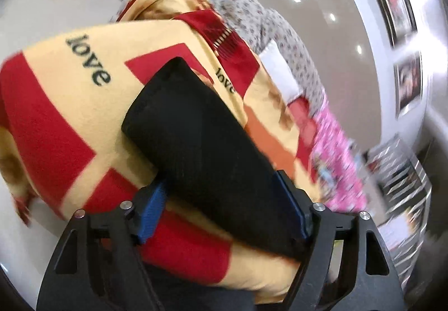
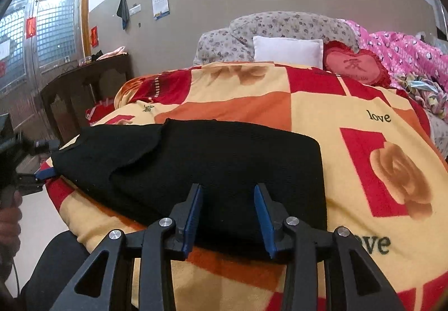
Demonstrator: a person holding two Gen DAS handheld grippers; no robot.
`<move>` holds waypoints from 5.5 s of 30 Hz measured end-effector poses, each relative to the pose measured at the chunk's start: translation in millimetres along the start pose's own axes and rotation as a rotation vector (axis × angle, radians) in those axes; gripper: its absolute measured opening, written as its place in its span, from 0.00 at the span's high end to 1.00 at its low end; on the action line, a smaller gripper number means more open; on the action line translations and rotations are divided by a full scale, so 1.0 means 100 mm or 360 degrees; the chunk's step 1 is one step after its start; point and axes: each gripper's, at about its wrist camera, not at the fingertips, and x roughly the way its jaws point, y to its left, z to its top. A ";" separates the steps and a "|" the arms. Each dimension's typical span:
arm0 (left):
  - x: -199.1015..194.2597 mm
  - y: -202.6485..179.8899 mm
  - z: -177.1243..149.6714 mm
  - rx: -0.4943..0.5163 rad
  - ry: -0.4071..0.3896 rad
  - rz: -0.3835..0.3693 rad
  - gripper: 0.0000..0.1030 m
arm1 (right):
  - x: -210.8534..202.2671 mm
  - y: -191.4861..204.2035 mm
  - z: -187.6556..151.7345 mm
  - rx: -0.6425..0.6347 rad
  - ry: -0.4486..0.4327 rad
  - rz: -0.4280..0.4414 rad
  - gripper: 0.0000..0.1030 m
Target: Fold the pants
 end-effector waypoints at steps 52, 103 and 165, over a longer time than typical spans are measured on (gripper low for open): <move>1.12 -2.26 -2.08 0.2097 0.0170 -0.0056 0.88 | -0.66 -1.06 -0.14 0.0834 -0.0221 -0.0201 0.63; 0.52 -1.24 -1.11 0.1071 0.0091 0.0045 0.55 | -0.30 -0.84 -0.07 0.1063 -0.0012 0.0420 0.87; 1.38 -1.67 -0.91 0.1205 0.0193 0.0130 0.43 | -0.23 -0.27 0.76 0.0147 -0.0135 0.0110 0.85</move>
